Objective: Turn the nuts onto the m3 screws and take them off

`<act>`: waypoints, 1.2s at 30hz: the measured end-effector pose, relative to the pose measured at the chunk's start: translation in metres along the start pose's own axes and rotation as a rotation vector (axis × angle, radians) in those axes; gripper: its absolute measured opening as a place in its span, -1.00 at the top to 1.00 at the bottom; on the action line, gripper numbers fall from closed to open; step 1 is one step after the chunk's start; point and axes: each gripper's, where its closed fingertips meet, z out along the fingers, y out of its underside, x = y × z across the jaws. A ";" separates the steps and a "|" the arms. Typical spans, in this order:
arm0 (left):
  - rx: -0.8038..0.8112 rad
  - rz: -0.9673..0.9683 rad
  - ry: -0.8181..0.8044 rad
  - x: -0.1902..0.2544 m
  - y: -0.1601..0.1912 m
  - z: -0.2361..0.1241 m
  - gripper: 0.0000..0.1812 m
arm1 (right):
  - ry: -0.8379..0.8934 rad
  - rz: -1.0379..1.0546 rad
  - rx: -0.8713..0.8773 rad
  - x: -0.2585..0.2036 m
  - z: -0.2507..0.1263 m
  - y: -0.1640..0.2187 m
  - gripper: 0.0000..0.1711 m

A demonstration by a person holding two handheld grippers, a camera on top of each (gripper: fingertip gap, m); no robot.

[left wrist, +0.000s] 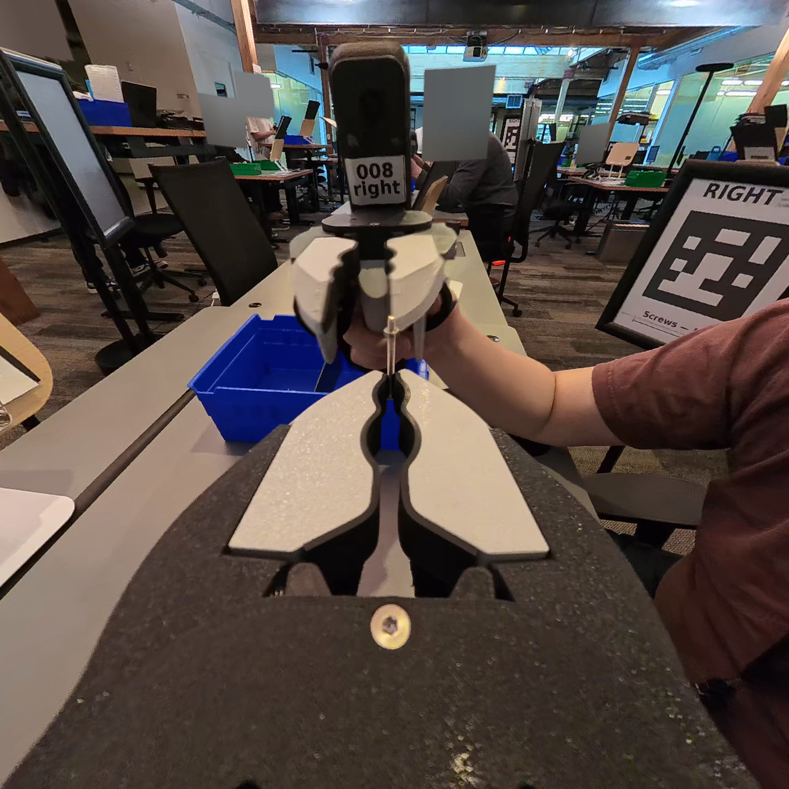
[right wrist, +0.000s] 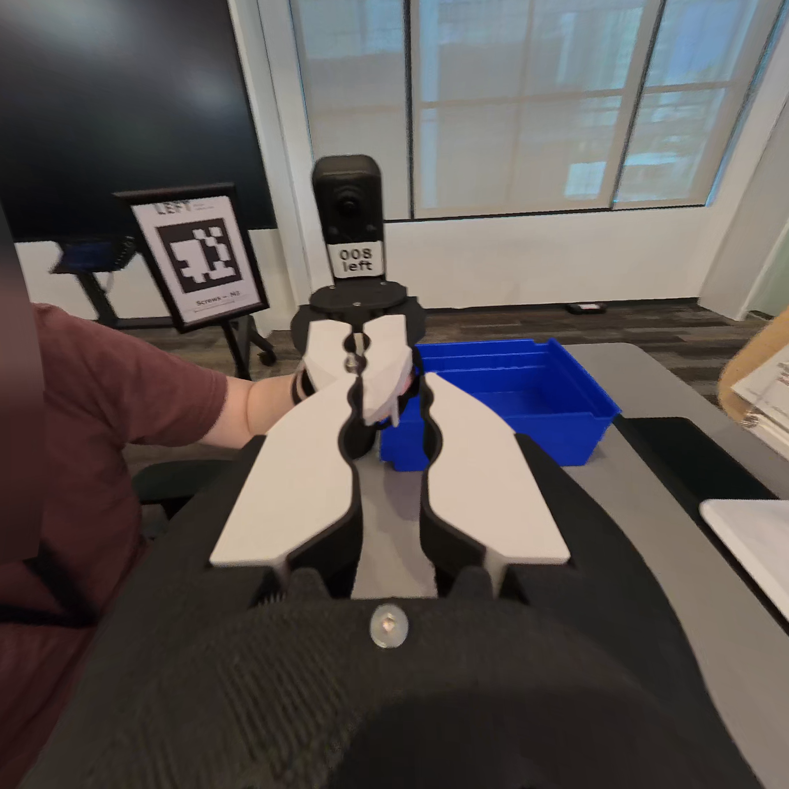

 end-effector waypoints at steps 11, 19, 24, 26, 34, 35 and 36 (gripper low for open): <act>0.003 0.013 0.009 0.001 0.003 0.003 0.98 | -0.031 0.020 0.004 0.000 0.000 0.003 0.73; -0.010 0.022 0.015 0.006 0.004 0.006 0.98 | -0.055 -0.002 -0.008 -0.010 0.010 0.004 0.68; -0.004 -0.009 0.028 0.007 0.002 0.005 0.98 | -0.021 0.016 0.012 0.002 -0.005 -0.001 0.68; -0.012 0.012 0.017 0.007 0.003 0.006 0.98 | -0.065 0.000 0.010 -0.009 -0.003 -0.003 0.66; -0.001 0.038 0.025 0.009 0.001 0.006 0.98 | -0.013 -0.065 -0.026 -0.009 0.005 0.001 0.59; 0.000 0.029 0.026 0.008 0.001 0.005 0.98 | -0.008 -0.049 -0.018 -0.006 0.002 0.000 0.59; 0.002 0.019 0.034 0.008 0.001 0.004 0.98 | 0.003 -0.040 -0.009 -0.003 -0.001 -0.002 0.62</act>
